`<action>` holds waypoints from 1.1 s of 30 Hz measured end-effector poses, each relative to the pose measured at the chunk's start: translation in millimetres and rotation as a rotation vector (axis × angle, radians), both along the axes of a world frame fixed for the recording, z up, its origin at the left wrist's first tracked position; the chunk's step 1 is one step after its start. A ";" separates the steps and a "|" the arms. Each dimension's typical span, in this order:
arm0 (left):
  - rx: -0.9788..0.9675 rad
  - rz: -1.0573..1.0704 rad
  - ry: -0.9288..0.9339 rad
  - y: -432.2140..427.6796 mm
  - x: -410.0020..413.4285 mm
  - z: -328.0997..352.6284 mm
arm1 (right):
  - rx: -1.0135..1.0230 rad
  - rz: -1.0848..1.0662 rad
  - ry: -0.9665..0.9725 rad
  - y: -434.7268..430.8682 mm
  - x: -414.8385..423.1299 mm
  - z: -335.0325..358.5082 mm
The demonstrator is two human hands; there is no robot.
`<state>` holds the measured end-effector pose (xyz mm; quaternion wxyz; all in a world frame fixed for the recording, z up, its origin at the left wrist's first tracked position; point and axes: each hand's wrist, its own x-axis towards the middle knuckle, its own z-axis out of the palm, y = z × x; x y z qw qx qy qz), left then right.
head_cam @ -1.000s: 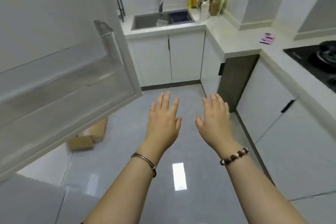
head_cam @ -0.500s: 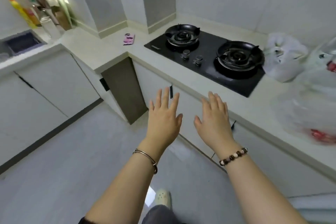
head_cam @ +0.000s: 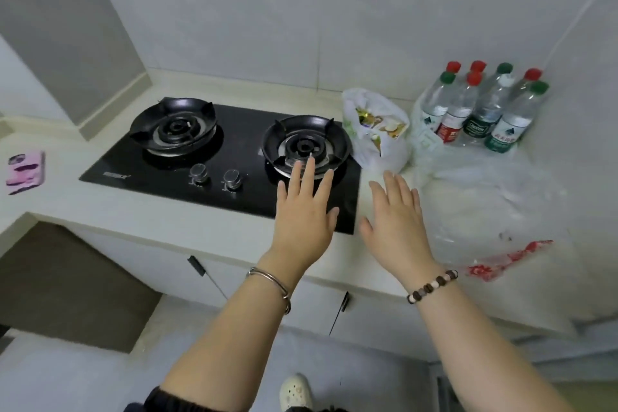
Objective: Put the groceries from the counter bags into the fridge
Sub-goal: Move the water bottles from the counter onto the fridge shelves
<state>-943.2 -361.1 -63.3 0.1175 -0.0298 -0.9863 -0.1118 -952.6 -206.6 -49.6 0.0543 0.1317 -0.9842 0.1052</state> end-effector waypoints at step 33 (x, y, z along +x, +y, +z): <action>0.267 -0.255 -0.073 217.6 -368.2 26.1 | -0.034 -0.177 0.021 207.1 -330.7 25.5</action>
